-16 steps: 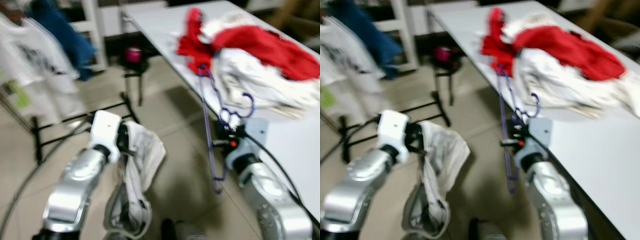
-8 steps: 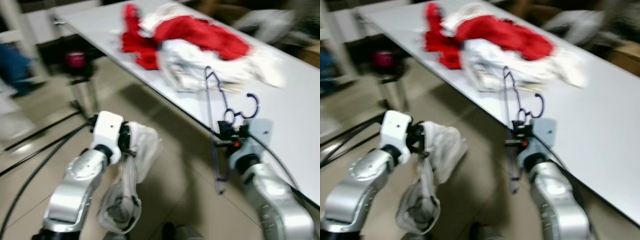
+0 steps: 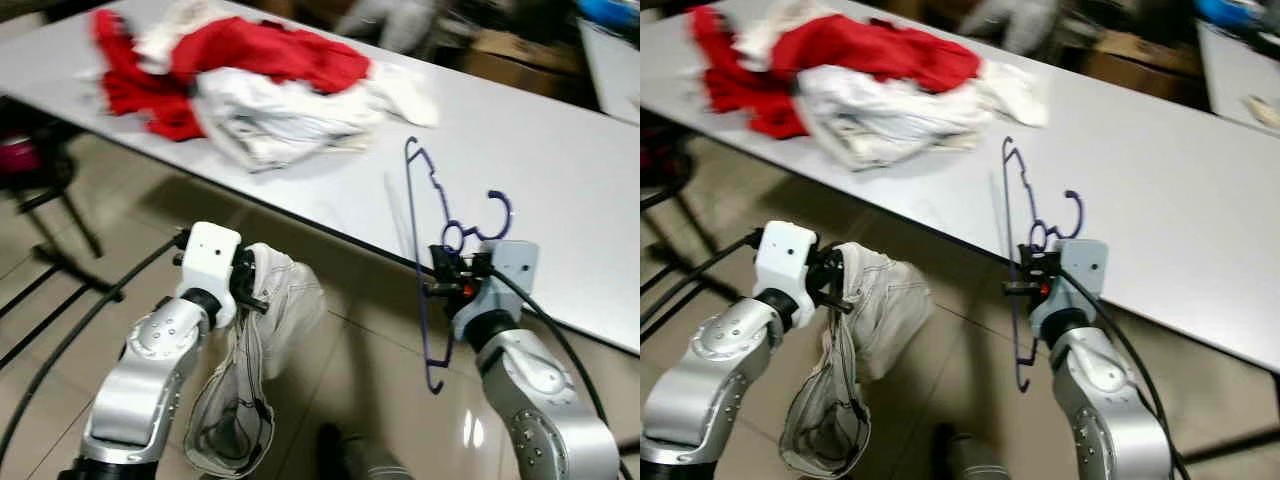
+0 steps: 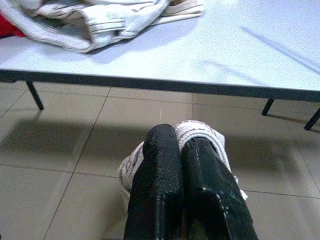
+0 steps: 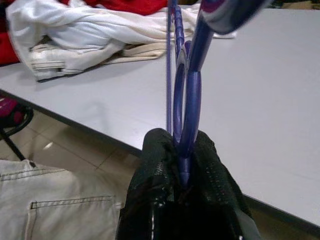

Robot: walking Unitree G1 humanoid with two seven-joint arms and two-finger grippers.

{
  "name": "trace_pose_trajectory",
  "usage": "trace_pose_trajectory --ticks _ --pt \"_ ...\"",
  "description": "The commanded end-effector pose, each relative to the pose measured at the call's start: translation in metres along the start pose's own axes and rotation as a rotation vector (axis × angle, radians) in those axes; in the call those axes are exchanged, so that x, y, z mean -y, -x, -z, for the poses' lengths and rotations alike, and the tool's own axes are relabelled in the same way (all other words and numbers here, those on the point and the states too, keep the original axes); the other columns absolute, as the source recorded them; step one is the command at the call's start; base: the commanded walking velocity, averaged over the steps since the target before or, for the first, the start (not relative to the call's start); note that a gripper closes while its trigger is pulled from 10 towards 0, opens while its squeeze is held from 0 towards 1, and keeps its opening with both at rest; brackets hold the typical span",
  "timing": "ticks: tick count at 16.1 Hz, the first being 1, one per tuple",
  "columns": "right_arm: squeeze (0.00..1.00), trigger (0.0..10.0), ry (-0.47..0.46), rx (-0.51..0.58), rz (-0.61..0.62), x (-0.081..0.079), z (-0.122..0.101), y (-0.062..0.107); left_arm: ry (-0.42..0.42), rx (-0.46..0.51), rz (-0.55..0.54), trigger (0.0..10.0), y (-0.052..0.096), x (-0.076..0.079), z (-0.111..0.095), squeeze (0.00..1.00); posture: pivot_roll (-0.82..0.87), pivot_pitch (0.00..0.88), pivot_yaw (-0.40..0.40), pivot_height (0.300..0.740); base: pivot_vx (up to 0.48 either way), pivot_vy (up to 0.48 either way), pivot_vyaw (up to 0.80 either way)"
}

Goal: Hang hanger

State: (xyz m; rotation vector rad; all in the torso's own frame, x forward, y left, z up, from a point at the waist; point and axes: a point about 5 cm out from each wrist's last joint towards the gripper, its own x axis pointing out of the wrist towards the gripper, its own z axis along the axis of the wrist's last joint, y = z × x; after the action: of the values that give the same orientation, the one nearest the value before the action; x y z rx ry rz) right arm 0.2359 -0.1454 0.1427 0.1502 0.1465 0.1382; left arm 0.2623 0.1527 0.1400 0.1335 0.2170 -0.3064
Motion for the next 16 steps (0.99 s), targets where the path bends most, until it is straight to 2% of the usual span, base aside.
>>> trace_pose_trajectory --ticks 1,9,16 --pt "0.0 10.0 0.012 -0.008 0.023 0.0052 -0.0008 0.0013 -0.003 0.074 0.018 10.0 0.0002 0.0048 -0.0147 0.0 0.05 0.103 -0.057 0.74 0.0 0.0 -0.8" --pt "0.0 10.0 0.012 -0.016 0.029 0.0049 0.0008 0.0012 -0.038 0.091 0.028 10.0 -0.0005 0.0059 -0.0179 0.0 0.05 0.106 -0.057 0.74 0.0 0.0 -0.78" --pt "0.0 10.0 0.028 -0.021 0.031 0.0044 0.0025 0.002 -0.045 0.084 0.025 10.0 -0.0012 0.0053 -0.0174 0.0 0.05 0.109 -0.053 0.74 0.0 -0.406 0.0"
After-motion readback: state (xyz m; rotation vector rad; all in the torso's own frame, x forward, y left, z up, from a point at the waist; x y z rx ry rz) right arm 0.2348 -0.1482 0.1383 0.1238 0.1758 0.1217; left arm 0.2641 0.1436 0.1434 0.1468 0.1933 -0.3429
